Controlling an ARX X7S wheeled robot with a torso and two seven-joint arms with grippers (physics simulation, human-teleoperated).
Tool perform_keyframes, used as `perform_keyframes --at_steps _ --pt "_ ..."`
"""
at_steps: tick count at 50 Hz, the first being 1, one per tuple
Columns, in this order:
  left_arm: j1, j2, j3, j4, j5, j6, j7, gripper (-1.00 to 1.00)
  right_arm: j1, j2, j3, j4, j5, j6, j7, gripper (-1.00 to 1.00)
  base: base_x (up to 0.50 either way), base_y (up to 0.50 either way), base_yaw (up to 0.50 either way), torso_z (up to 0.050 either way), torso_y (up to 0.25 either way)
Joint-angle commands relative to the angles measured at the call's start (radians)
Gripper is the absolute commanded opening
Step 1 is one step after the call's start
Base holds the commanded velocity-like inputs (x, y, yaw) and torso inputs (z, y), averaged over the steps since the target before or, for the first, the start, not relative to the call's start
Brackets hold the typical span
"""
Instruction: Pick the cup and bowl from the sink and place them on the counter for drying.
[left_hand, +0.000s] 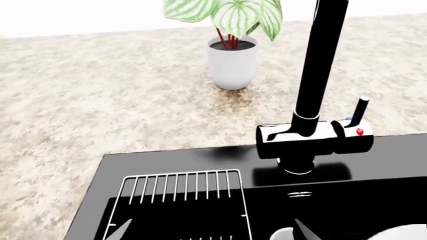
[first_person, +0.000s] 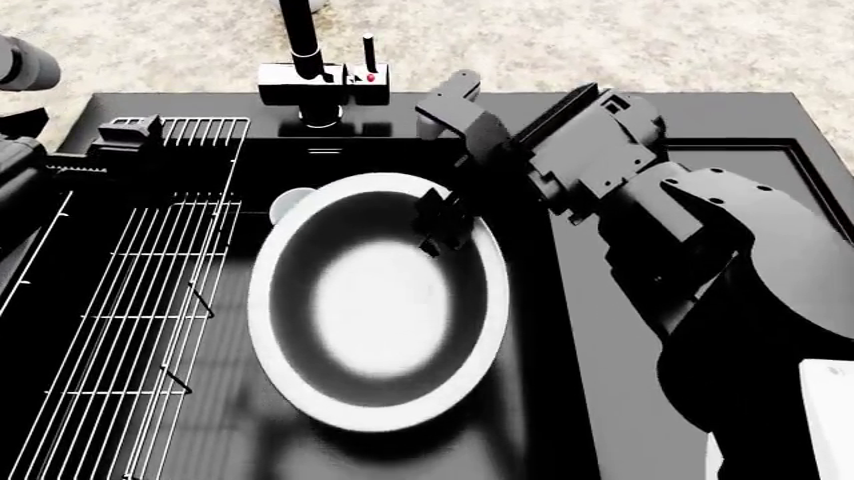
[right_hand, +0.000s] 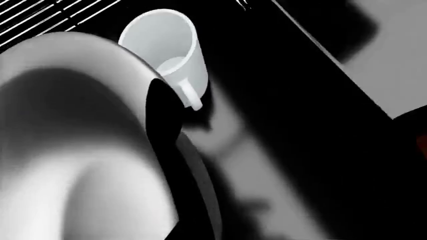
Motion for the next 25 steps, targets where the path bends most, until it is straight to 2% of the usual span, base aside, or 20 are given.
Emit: perform_keyframes --at_steps 1,4,8,14,23,25 --pt "0.028 -0.024 -0.033 -0.001 -0.058 0.011 -0.035 1.0 0.081 0.0 0.055 0.074 0.034 -0.005 -0.051 -1.0 0.0 0.0 0.0 0.0 0.0" --pt "0.035 -0.015 -0.024 -0.003 -0.057 0.024 -0.046 1.0 0.117 0.02 0.075 0.077 0.055 0.021 -0.061 -1.0 0.0 0.0 0.0 0.0 0.0" --pt "0.046 -0.03 -0.036 -0.008 -0.068 0.033 -0.04 1.0 0.118 0.176 0.1 -0.185 0.114 0.137 0.049 -1.0 0.0 0.0 0.0 0.0 0.0" --pt "0.049 -0.029 -0.038 -0.005 -0.083 0.033 -0.052 1.0 0.14 0.322 0.11 -0.379 0.153 0.23 0.124 -1.0 0.0 0.0 0.0 0.0 0.0" --pt "0.062 -0.028 -0.034 -0.006 -0.095 0.044 -0.07 1.0 0.163 0.422 0.161 -0.42 0.206 0.293 0.218 -1.0 0.0 0.0 0.0 0.0 0.0" --pt "0.069 -0.029 -0.04 -0.003 -0.101 0.041 -0.075 1.0 0.168 0.467 0.207 -0.441 0.254 0.325 0.286 -1.0 0.0 0.0 0.0 0.0 0.0"
